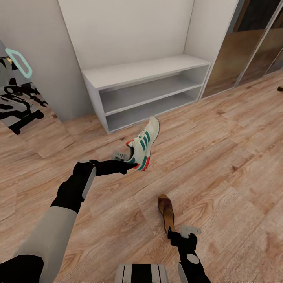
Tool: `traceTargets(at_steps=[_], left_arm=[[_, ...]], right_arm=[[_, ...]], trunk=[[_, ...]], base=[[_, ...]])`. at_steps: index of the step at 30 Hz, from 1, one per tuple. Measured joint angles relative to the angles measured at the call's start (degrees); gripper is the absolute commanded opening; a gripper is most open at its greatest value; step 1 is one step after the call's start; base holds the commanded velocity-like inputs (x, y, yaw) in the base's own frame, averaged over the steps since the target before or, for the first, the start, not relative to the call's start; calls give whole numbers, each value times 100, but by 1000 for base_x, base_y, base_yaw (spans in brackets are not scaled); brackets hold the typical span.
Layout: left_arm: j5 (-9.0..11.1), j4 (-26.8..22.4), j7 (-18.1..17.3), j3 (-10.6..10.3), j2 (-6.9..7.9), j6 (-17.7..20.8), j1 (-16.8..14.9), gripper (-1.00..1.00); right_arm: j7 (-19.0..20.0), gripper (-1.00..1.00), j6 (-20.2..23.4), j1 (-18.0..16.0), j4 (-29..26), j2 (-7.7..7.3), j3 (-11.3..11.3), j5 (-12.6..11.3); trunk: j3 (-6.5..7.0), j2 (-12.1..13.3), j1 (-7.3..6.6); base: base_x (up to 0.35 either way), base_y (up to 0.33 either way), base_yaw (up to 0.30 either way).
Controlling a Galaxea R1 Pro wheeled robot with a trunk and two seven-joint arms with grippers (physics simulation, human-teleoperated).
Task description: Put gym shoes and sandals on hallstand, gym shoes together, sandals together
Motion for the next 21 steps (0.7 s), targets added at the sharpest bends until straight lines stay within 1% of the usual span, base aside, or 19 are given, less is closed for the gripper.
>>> traceTargets(at_steps=[14, 21], left_arm=[[3, 0, 0, 26, 4, 0, 0, -100], [3, 0, 0, 26, 8, 0, 0, -100]], right_arm=[[4, 100, 9, 0, 2, 0, 22, -1], [2, 100, 32, -47, -86, 1, 148, 16]], trunk=[[-437, -19, 36], [-618, -28, 54]], base=[[0, 0, 0], [0, 0, 0]])
